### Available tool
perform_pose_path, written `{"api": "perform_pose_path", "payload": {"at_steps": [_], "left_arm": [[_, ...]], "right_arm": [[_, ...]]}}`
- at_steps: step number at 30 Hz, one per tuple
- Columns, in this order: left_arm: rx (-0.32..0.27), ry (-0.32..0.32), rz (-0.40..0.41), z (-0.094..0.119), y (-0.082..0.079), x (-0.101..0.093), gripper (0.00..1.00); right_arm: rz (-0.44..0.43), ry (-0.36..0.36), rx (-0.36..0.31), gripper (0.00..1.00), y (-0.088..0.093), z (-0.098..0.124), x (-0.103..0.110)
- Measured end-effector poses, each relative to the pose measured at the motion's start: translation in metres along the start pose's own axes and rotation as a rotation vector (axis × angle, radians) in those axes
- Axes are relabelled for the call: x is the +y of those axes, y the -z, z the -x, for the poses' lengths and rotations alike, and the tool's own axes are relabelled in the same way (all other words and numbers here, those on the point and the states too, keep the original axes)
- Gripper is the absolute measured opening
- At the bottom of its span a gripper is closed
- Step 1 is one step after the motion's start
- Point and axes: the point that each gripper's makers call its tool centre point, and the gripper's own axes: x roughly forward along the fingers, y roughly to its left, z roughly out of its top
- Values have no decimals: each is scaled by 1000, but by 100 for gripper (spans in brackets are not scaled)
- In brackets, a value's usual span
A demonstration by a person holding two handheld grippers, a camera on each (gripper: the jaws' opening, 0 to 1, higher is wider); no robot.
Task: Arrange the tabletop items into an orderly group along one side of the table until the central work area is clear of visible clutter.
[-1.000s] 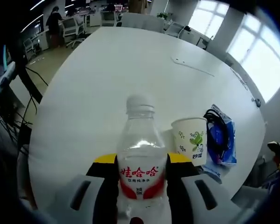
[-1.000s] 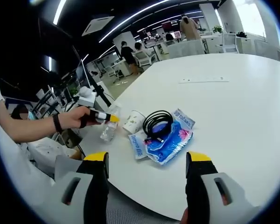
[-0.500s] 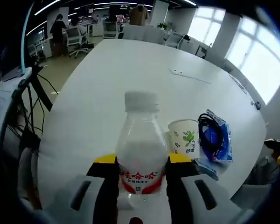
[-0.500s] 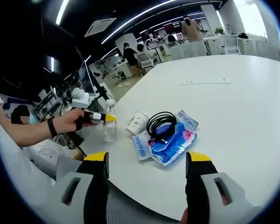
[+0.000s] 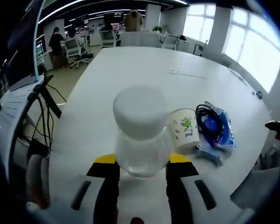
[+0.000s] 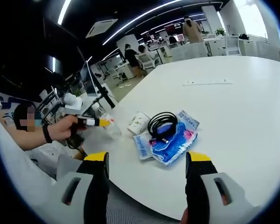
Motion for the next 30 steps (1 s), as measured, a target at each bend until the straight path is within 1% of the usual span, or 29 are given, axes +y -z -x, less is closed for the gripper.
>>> {"api": "perform_pose_path", "payload": {"at_steps": [2,4,8,16,24,27,29,30], "left_arm": [[-8,-10,-32,3,5,-3,38],[-10,-18,-62,1,8,-2,38],[-15,-32,-84,1,10,-5,37],[-24,-50,-72,0,10,-3,38],[-29,-54,-67,-1,10,-2,38],[-39,-44,-65,-1,11,-2,39],[-45,-19,-69,0,12,-3,38],[-35,-10,-81,-1,14,-3,38]], "right_arm": [[-1,0,-1,66,1,0,0],[-3,0,-3,66,1,1,0],[-1,-1,-1,66,2,1,0],[3,-5,-2,66,3,1,3],[5,-3,-2,66,4,3,4],[7,-2,-3,66,4,4,5],[8,-1,-3,66,4,5,5],[9,-1,-1,66,4,5,6]]}}
